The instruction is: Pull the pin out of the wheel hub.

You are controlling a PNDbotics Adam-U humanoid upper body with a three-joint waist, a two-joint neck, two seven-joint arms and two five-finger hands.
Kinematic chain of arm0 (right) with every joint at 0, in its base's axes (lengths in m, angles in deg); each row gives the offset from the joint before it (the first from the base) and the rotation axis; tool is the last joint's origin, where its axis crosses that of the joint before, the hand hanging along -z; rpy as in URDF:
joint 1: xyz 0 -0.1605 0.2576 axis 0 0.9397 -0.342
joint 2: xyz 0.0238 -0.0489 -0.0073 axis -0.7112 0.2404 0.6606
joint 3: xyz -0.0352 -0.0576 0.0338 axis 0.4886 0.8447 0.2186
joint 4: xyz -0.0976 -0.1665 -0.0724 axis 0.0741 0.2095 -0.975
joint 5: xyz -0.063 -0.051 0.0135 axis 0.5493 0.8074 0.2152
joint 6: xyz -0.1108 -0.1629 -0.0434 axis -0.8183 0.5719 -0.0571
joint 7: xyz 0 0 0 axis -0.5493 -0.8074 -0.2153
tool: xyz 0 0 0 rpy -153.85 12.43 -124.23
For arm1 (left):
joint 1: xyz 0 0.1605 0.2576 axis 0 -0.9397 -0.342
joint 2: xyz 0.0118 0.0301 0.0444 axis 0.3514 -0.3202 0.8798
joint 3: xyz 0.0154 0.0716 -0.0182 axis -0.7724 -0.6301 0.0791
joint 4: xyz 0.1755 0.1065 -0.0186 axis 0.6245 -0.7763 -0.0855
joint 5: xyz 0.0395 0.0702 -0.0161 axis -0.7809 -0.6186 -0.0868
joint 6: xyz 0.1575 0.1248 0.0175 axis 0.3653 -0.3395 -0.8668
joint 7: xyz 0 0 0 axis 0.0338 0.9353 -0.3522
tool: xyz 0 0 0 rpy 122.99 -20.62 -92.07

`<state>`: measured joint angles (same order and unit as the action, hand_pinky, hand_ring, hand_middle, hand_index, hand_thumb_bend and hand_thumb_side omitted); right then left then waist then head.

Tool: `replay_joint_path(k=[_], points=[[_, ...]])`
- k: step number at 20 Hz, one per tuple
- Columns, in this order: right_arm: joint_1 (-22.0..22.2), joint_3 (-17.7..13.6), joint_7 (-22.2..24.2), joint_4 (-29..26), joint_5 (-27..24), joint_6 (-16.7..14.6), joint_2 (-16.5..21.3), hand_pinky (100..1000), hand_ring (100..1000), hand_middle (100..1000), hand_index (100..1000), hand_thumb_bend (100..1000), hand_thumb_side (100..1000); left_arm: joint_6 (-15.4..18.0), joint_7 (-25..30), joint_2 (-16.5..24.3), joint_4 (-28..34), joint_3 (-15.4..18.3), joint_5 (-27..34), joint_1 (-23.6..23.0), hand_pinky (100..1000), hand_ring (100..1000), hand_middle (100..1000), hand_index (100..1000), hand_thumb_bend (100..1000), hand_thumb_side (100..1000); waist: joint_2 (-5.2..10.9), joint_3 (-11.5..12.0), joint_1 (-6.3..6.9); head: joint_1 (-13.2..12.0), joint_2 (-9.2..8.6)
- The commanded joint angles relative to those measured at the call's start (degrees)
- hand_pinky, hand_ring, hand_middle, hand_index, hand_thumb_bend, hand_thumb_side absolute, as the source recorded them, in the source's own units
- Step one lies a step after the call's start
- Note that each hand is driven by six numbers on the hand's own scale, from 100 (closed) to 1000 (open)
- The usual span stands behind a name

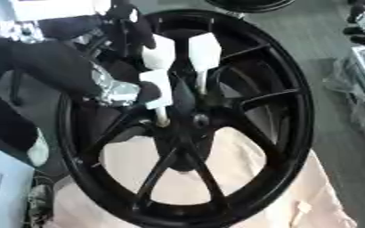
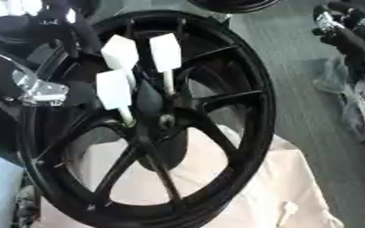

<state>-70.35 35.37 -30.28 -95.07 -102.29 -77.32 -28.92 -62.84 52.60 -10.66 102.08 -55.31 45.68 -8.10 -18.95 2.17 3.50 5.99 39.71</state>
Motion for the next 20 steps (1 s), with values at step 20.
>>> replay_joint_path(k=[20], points=[[-1.1, -0.4, 0.4, -0.4, 0.4, 0.1, 1.1, 880, 770, 726, 902, 206, 499, -8.0, 9.2, -1.8, -2.3, -0.4, -1.1, 0.0, 774, 623, 623, 754, 436, 500, 0.68, -0.1, -0.47, -0.4, -0.41]])
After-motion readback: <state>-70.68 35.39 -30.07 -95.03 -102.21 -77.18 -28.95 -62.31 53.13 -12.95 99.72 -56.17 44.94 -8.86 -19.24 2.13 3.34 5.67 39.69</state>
